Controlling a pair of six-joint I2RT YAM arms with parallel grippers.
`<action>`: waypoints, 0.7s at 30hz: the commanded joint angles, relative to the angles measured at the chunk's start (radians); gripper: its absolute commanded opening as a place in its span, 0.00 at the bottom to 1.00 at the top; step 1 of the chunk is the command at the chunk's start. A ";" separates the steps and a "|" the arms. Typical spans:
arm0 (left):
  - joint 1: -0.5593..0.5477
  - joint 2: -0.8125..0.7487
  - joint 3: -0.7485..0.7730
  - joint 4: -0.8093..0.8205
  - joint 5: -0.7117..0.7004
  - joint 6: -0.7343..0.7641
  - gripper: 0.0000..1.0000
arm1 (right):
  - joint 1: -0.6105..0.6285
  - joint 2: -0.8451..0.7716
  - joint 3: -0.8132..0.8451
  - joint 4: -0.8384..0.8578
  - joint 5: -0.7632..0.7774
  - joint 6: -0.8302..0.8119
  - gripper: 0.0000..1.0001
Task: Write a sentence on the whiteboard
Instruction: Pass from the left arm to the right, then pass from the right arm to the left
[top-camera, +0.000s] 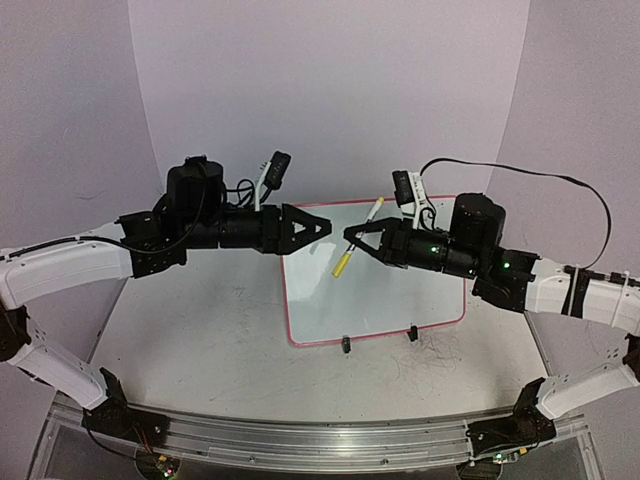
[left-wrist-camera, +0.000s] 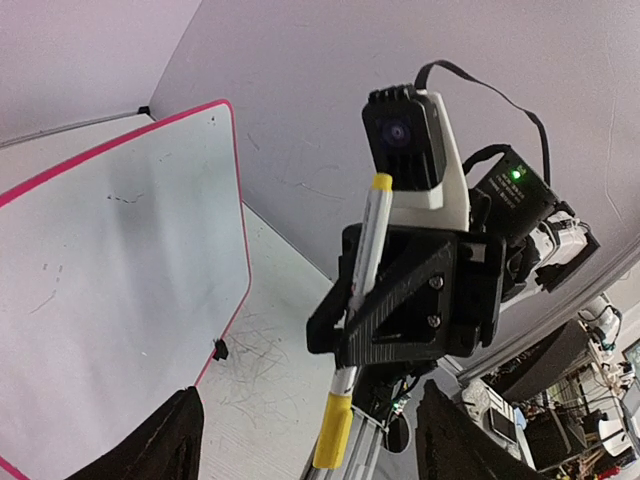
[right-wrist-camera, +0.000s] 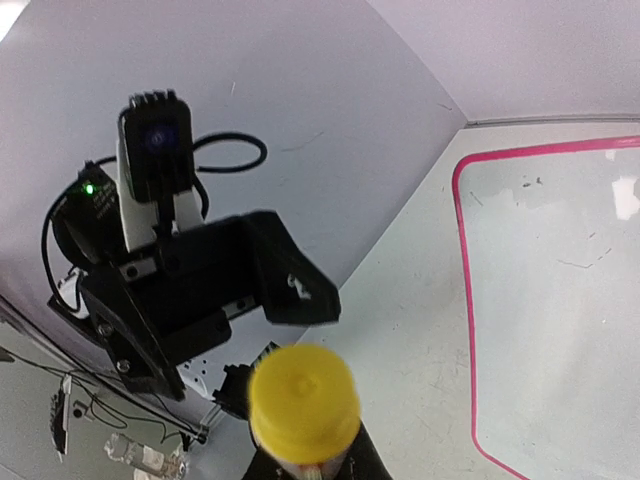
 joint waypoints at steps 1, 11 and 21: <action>-0.044 0.064 0.034 0.073 0.069 -0.035 0.71 | -0.014 -0.034 0.005 0.057 0.040 0.096 0.00; -0.086 0.156 0.088 0.098 0.071 -0.025 0.53 | -0.017 -0.076 -0.019 0.101 0.073 0.242 0.00; -0.087 0.138 0.086 0.109 0.050 -0.017 0.37 | -0.016 -0.115 -0.066 0.102 0.082 0.244 0.00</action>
